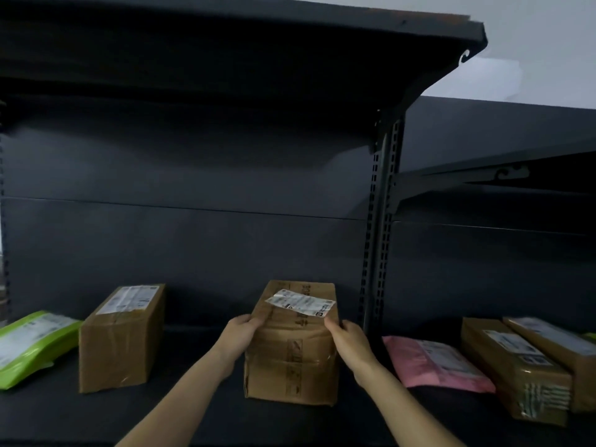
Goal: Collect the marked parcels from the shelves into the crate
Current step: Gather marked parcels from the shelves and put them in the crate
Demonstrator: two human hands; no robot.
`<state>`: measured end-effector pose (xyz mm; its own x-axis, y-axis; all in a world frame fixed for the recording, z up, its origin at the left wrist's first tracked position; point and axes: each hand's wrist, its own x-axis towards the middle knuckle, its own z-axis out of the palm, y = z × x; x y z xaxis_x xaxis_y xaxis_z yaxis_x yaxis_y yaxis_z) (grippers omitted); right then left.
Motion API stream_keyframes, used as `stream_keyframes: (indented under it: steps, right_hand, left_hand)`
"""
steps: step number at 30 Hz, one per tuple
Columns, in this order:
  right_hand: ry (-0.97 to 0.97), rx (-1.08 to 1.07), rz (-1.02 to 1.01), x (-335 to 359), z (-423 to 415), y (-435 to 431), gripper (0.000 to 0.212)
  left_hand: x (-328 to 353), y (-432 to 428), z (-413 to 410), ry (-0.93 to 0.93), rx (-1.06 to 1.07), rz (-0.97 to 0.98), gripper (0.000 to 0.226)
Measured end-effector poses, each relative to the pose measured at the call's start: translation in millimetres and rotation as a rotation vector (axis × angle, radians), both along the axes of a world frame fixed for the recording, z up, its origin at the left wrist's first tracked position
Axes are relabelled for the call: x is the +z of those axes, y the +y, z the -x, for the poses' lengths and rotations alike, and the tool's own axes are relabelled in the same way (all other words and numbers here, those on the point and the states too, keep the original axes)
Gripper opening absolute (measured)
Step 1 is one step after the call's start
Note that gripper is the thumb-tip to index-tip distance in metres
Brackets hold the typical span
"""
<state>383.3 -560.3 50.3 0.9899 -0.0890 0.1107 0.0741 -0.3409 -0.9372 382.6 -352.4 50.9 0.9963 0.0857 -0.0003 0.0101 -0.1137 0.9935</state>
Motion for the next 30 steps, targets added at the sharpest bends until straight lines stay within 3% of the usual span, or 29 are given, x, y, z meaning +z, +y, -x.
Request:
stream_keyframes:
  steps: [3,10,20,24,28,30]
  right_hand:
    - [-0.095,0.073,-0.063,-8.5,1.4,-2.1,0.02]
    - [-0.25,0.191,-0.123,-23.0,16.3,11.3,0.039]
    - [-0.251,0.292,-0.03,-8.4,22.2,47.8,0.048]
    - [-0.187,0.262,0.033,-15.3,21.0,57.8,0.053]
    - [-0.151,0.229,0.082,-17.0,20.1,56.2,0.063]
    - [-0.148,0.229,0.106,-16.9,19.5,51.8,0.065]
  left_hand:
    - [-7.0,5.4,7.5,-0.104,0.012,0.036,0.019]
    - [-7.6,19.2,32.4,-0.301,0.007,0.072,0.038]
    - [-7.9,36.8,48.7,-0.239,0.248,0.1,0.018]
    - [-12.1,44.7,53.2,-0.16,0.321,0.057,0.047]
    - [-10.0,45.2,52.6,-0.09,0.291,0.029,0.052]
    - [-6.9,45.3,49.6,-0.069,0.312,-0.089,0.056]
